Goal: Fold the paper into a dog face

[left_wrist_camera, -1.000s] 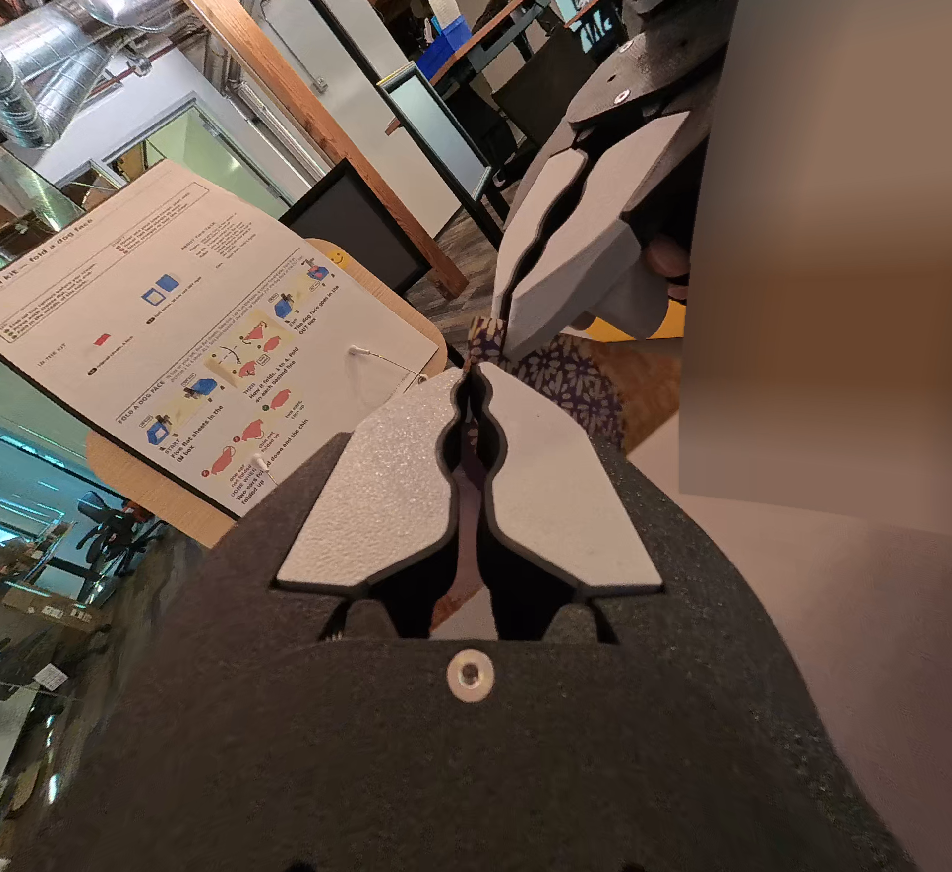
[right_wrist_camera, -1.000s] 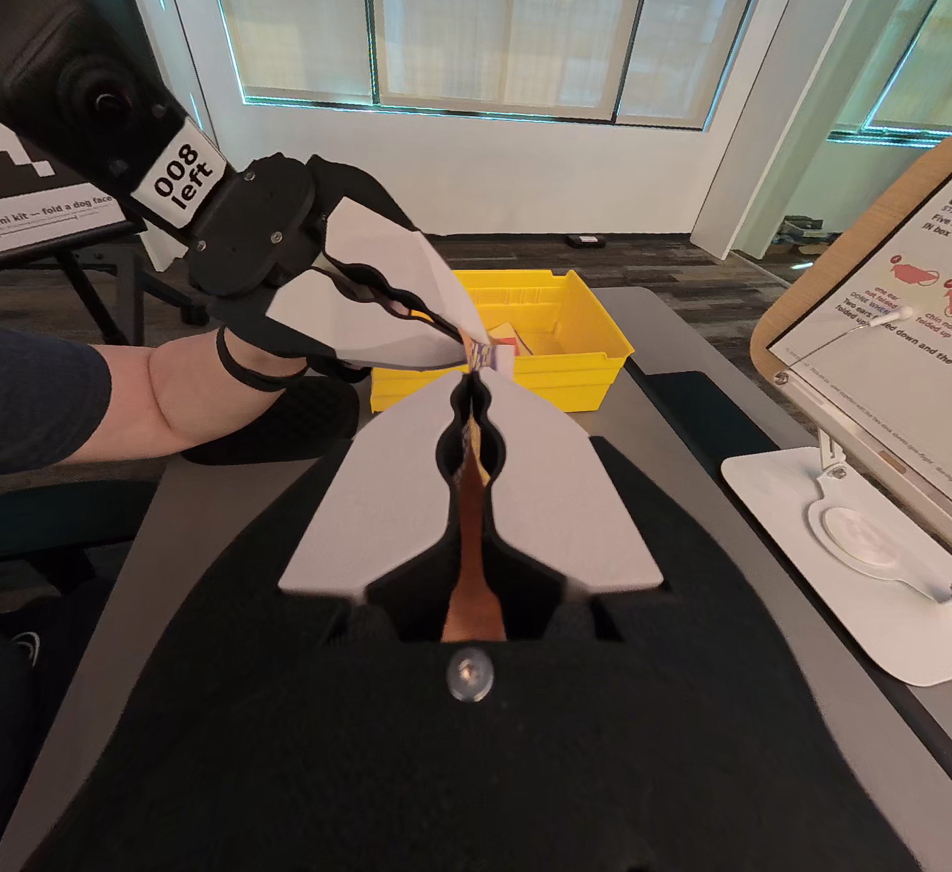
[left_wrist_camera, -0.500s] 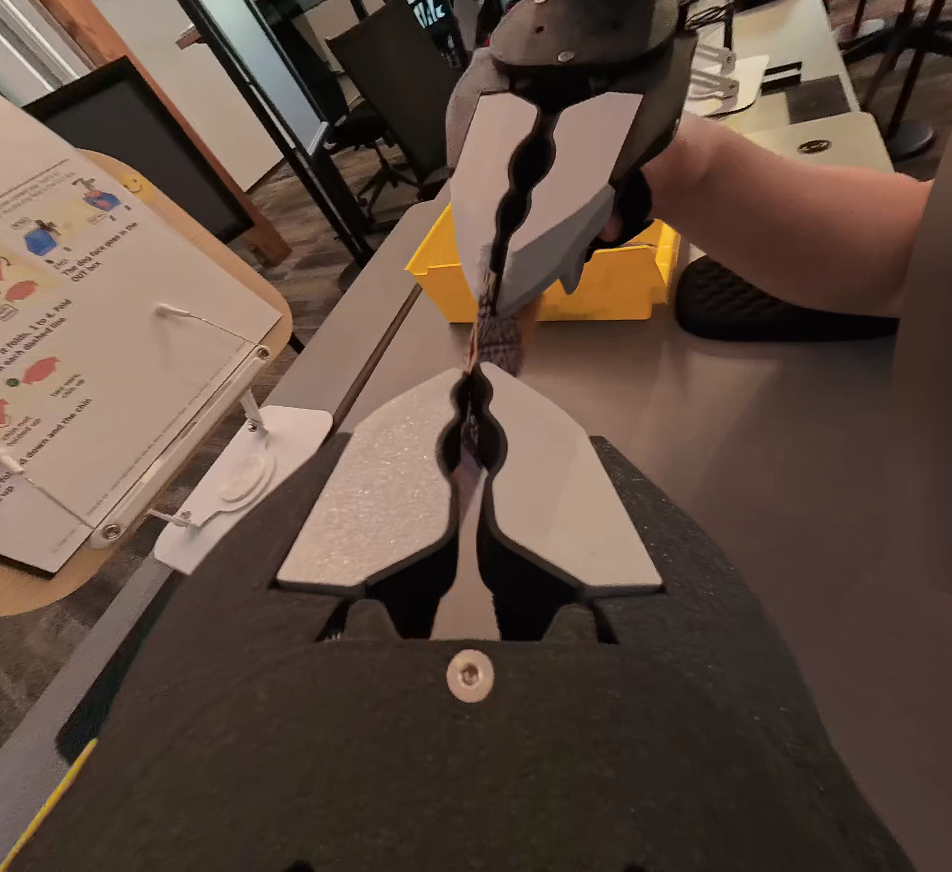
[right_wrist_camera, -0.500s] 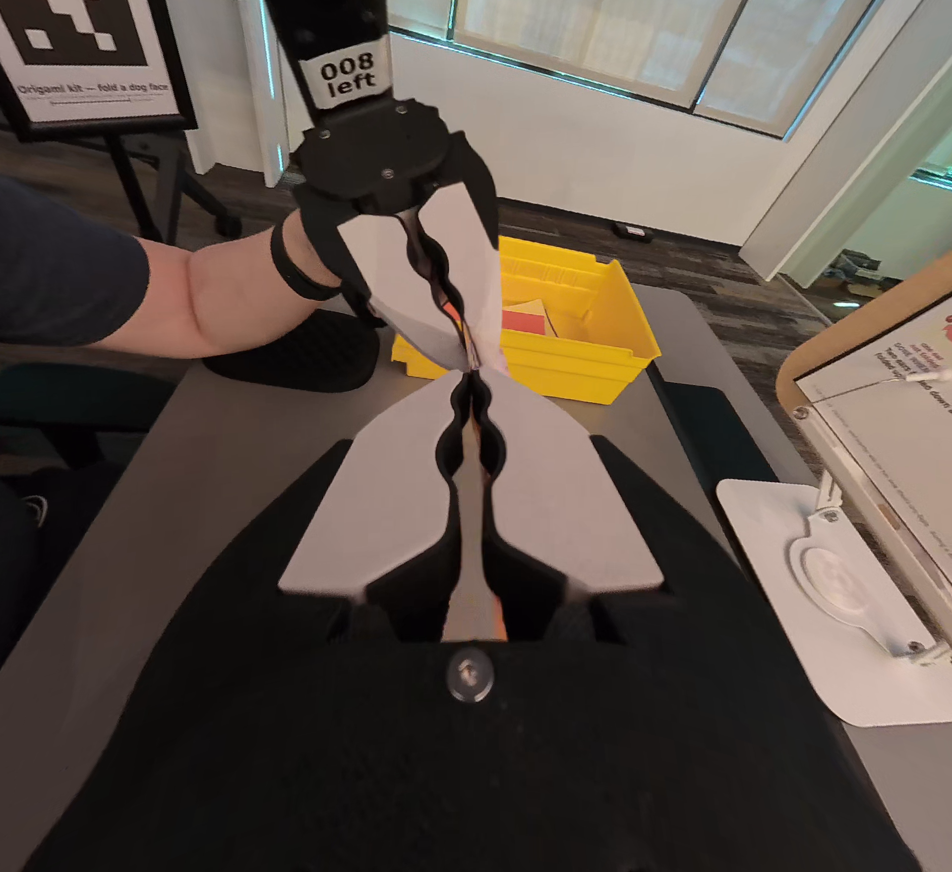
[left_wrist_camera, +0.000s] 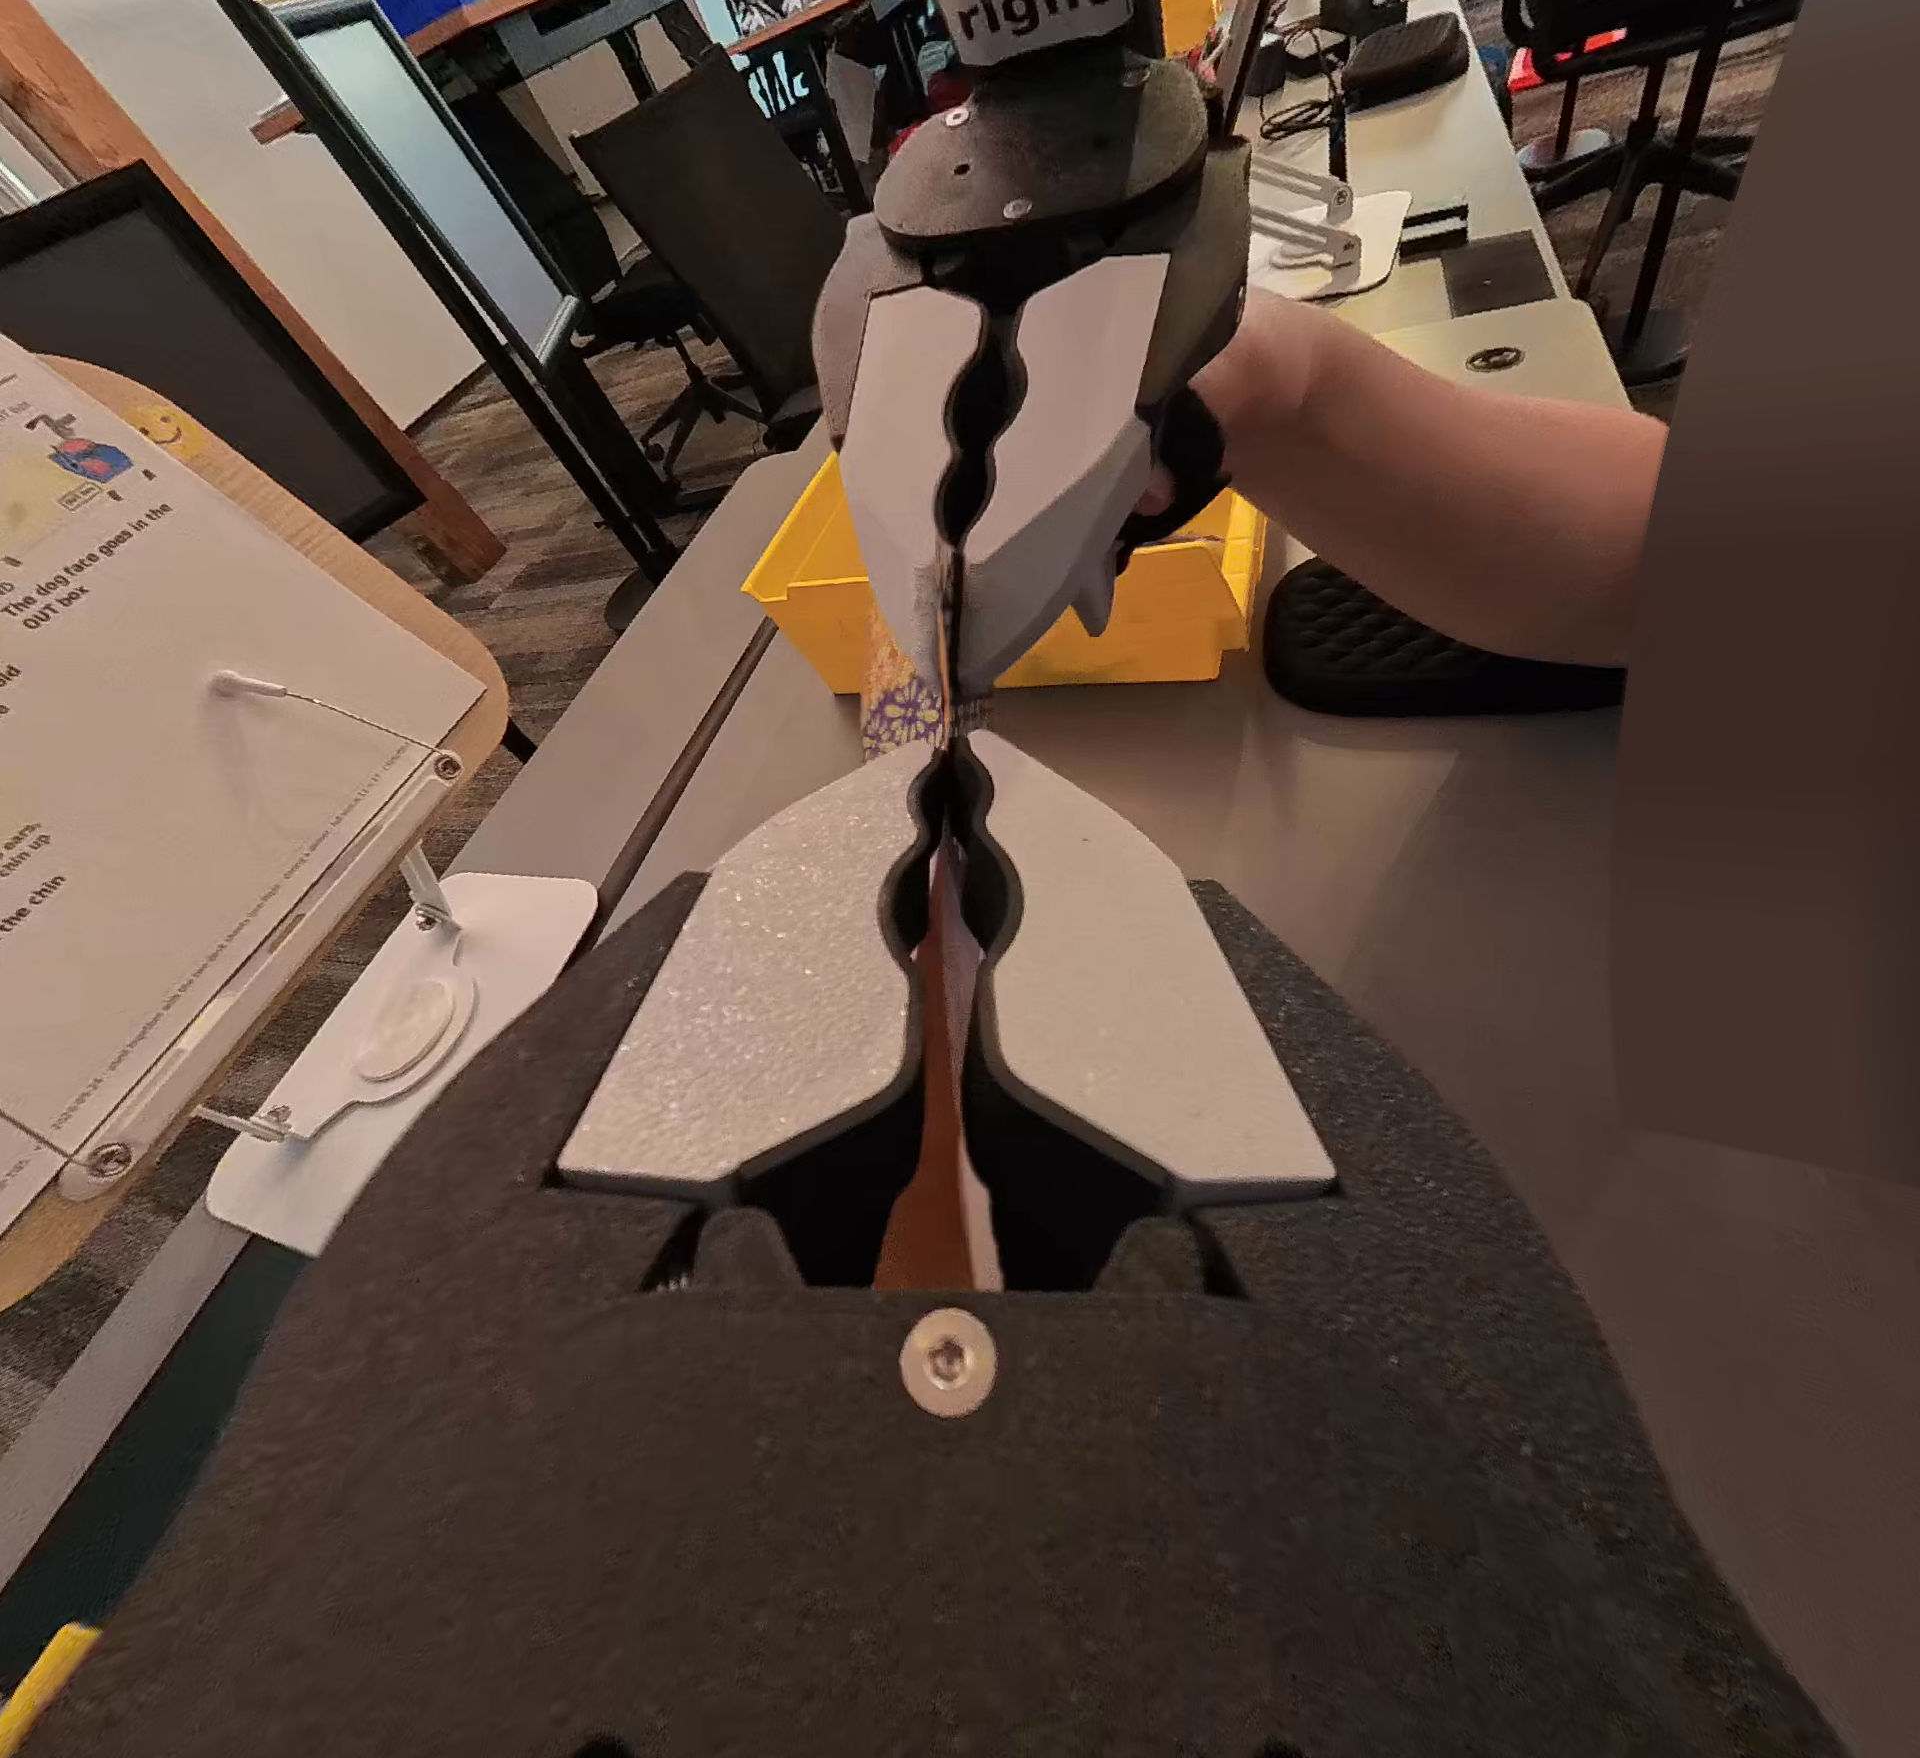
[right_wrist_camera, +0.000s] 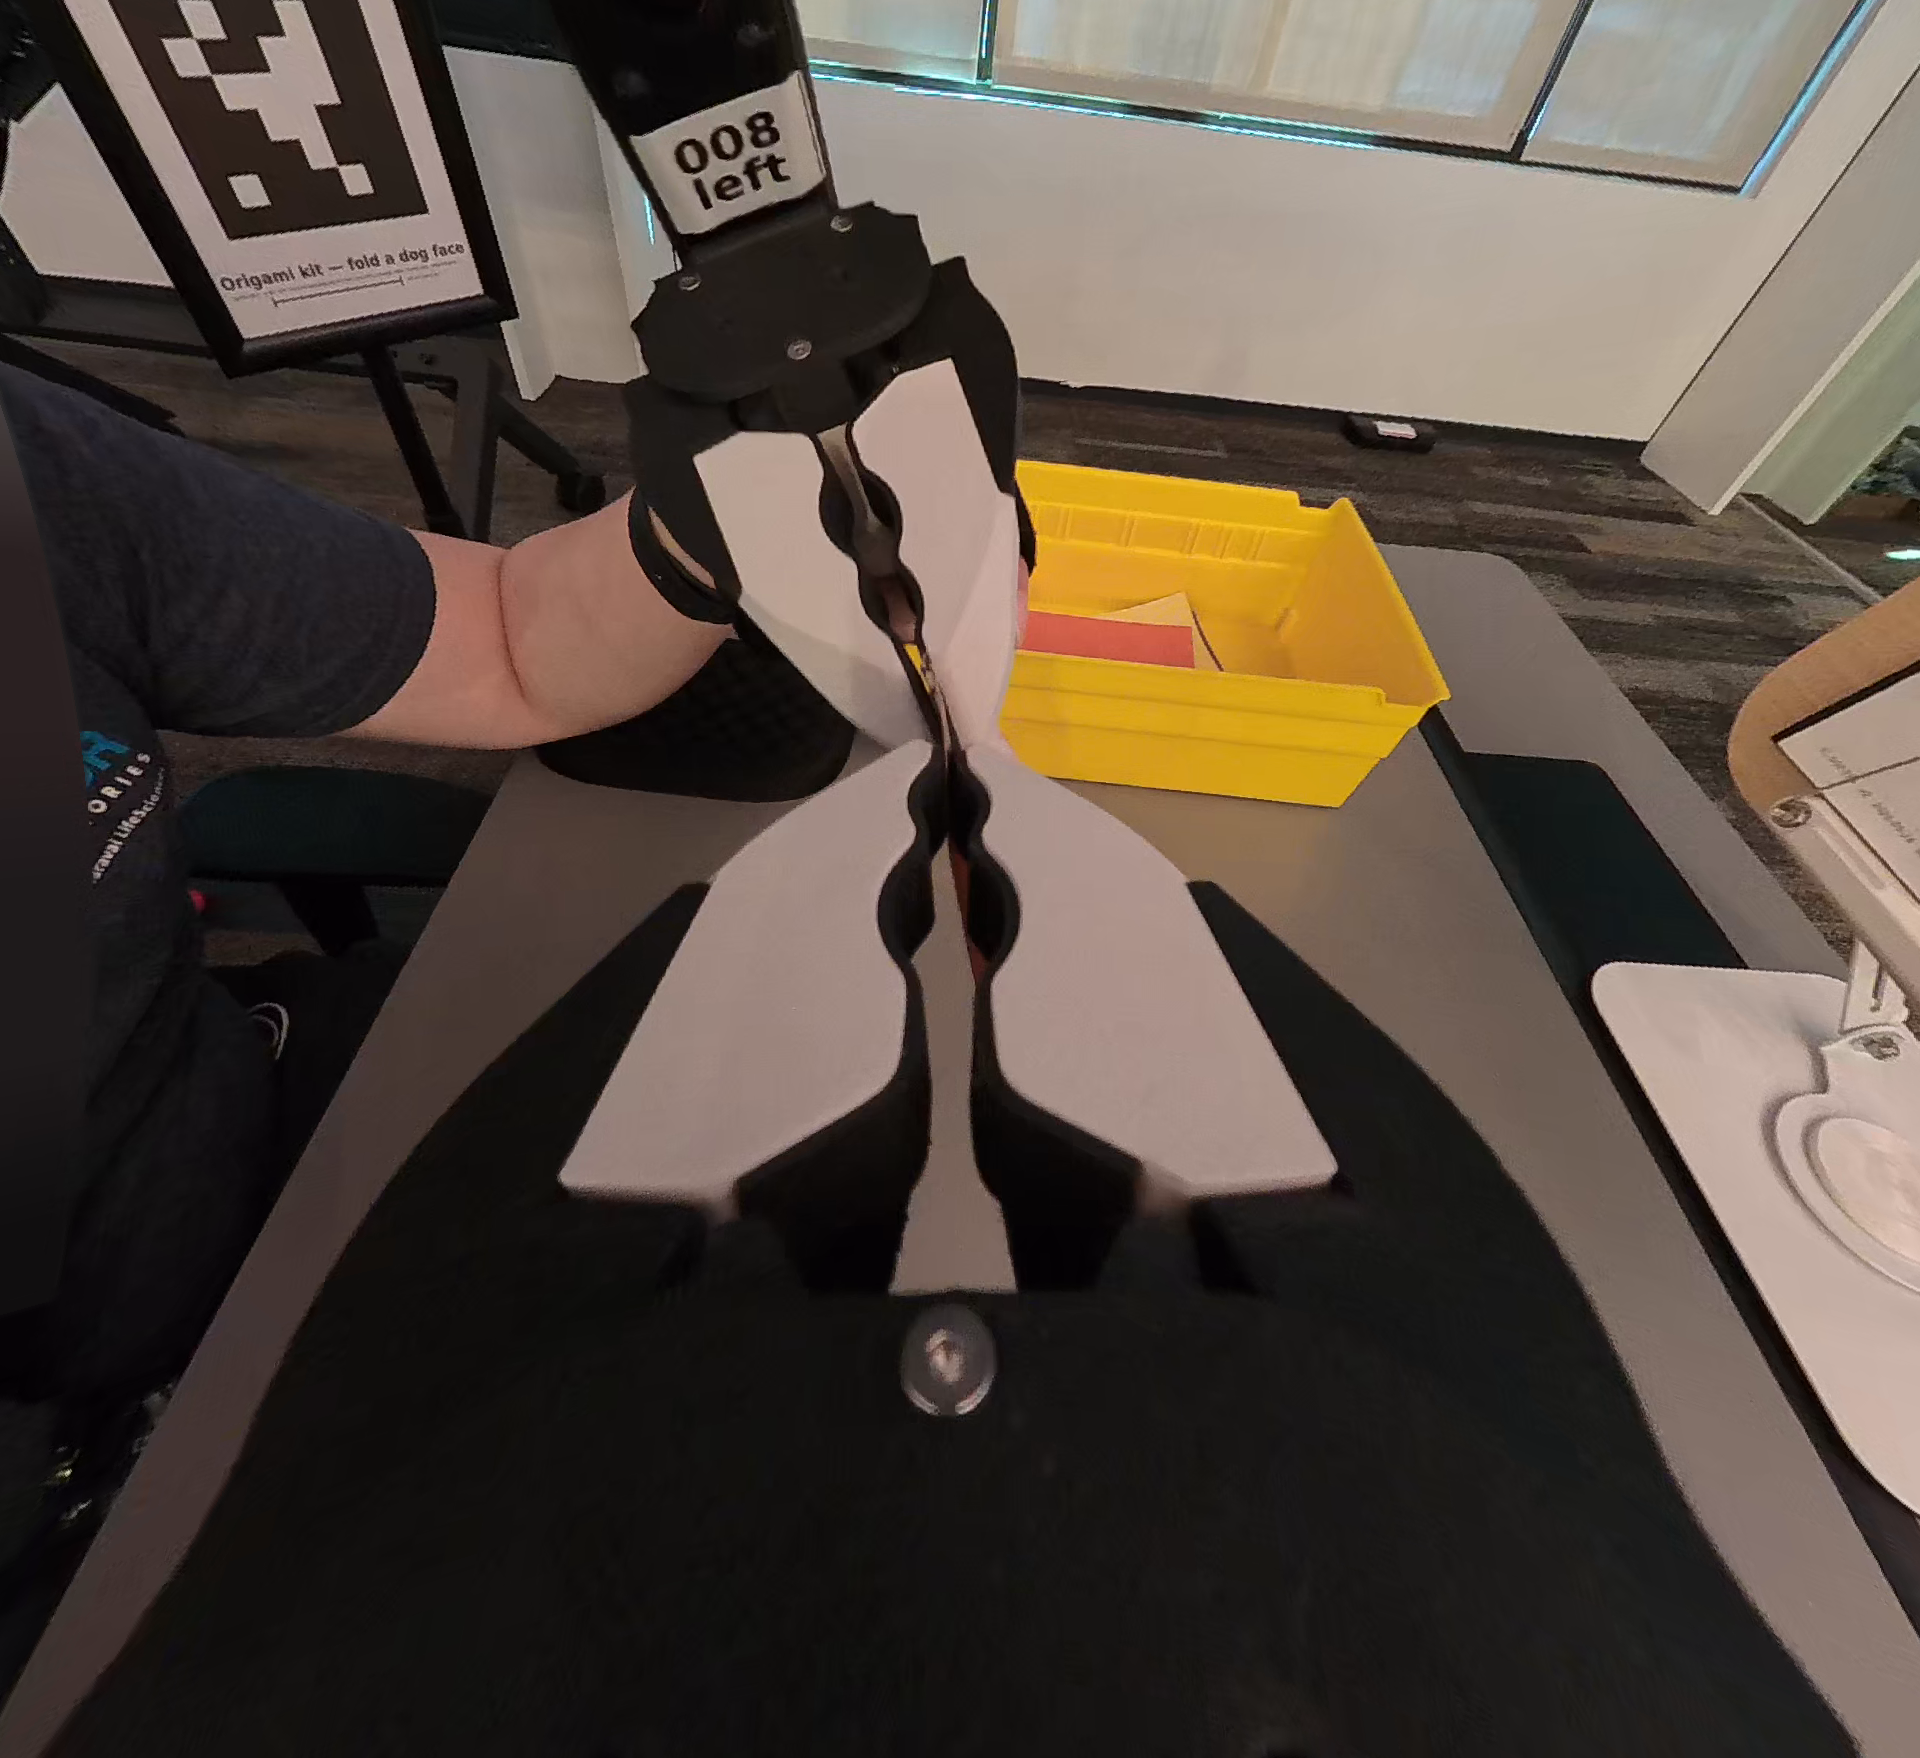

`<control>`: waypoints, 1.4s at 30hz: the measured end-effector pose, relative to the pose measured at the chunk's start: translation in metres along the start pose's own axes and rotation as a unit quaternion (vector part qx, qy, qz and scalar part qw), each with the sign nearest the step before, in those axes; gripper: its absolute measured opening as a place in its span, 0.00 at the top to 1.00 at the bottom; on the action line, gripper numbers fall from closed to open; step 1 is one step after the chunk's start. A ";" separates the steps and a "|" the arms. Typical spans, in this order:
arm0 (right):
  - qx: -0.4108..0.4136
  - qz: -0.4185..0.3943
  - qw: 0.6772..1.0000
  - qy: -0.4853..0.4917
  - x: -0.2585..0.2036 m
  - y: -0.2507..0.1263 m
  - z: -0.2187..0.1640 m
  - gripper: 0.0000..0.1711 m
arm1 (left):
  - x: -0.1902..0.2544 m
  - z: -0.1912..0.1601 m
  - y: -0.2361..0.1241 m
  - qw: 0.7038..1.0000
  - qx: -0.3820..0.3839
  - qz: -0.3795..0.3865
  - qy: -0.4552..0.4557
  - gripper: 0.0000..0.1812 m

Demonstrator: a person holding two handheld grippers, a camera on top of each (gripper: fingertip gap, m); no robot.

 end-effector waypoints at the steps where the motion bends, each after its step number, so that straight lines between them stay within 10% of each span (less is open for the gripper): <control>1: -0.003 0.001 1.000 0.004 0.000 -0.001 0.000 0.99 | -0.001 0.000 0.000 1.000 0.001 0.001 -0.004 0.99; 6: 0.009 -0.001 1.000 0.015 0.002 -0.007 0.002 0.99 | -0.010 -0.010 0.001 0.999 -0.013 -0.003 -0.030 0.87; 21: 0.028 0.053 0.996 0.064 0.001 -0.012 0.003 0.86 | -0.009 -0.013 0.005 0.999 -0.015 -0.026 -0.033 1.00; 25: 0.045 0.032 0.996 0.068 0.006 -0.016 0.005 0.99 | -0.007 -0.011 0.005 0.999 -0.010 -0.029 -0.030 1.00; 42: 0.018 -0.009 0.999 0.039 0.003 -0.015 0.003 0.99 | -0.005 -0.013 0.014 0.997 -0.001 -0.055 -0.057 0.89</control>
Point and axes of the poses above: each gripper's, where its closed fingertips meet, y out along the fingers, z out of its top, x = y × z across the jaws, the point moved 5 cm from there along -y, back along the fingers, and after that the axes turned 10 degrees about -x, right-handed, at the moved point
